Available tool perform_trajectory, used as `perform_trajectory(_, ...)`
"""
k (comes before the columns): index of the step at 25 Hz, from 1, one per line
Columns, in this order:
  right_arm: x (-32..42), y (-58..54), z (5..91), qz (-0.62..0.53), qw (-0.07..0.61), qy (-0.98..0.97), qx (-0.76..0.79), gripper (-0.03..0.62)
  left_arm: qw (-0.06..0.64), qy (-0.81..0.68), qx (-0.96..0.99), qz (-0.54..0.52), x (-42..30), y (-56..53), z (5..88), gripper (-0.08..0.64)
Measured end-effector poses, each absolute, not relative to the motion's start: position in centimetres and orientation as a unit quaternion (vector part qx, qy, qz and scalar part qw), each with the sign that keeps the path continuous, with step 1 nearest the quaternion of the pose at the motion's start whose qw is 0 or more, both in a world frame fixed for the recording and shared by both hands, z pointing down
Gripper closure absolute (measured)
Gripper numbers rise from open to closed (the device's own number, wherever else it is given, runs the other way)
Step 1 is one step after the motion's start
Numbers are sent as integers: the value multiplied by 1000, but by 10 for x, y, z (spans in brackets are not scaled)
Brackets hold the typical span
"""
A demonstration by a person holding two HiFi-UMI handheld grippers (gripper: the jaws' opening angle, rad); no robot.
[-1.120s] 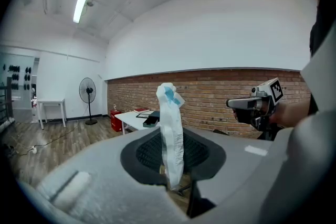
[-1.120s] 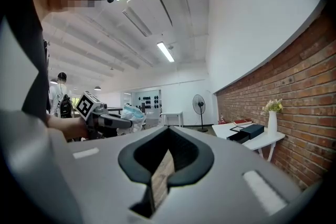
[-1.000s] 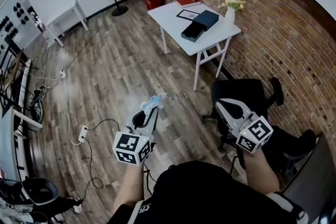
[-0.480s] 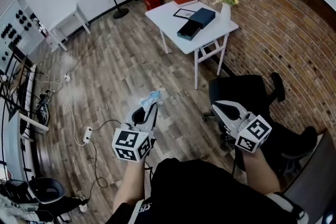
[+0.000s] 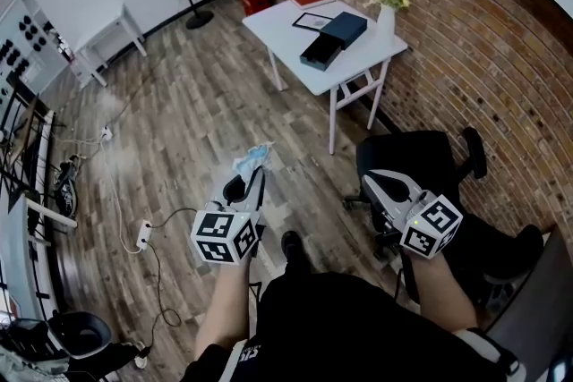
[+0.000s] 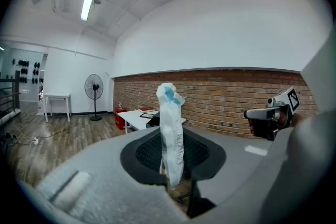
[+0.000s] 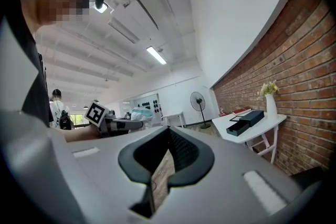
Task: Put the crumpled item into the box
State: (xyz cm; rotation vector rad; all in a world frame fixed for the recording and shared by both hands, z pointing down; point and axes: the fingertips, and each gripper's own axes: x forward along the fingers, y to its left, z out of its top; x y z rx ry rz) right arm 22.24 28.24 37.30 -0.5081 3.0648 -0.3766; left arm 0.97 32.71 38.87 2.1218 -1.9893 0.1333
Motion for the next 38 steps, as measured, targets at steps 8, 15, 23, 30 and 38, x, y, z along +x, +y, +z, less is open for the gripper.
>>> perform_trajectory(8, 167, 221, 374, -123, 6, 974, -191, 592, 109, -665, 738, 34, -50, 247, 385, 494)
perform_trajectory(15, 112, 180, 377, -122, -9, 970, -209, 592, 111, -645, 755, 44, -96, 185, 394, 494)
perform_trajectory(23, 51, 147, 379, -117, -22, 971, -208, 592, 74, -629, 771, 68, -134, 159, 394, 494)
perform_trajectory(30, -21, 134, 374, -114, -24, 975, -187, 592, 95, -641, 759, 61, -199, 159, 405, 494)
perform_trajectory(38, -44, 113, 389, -122, -58, 974, -183, 592, 132, -650, 747, 41, -233, 140, 430, 494)
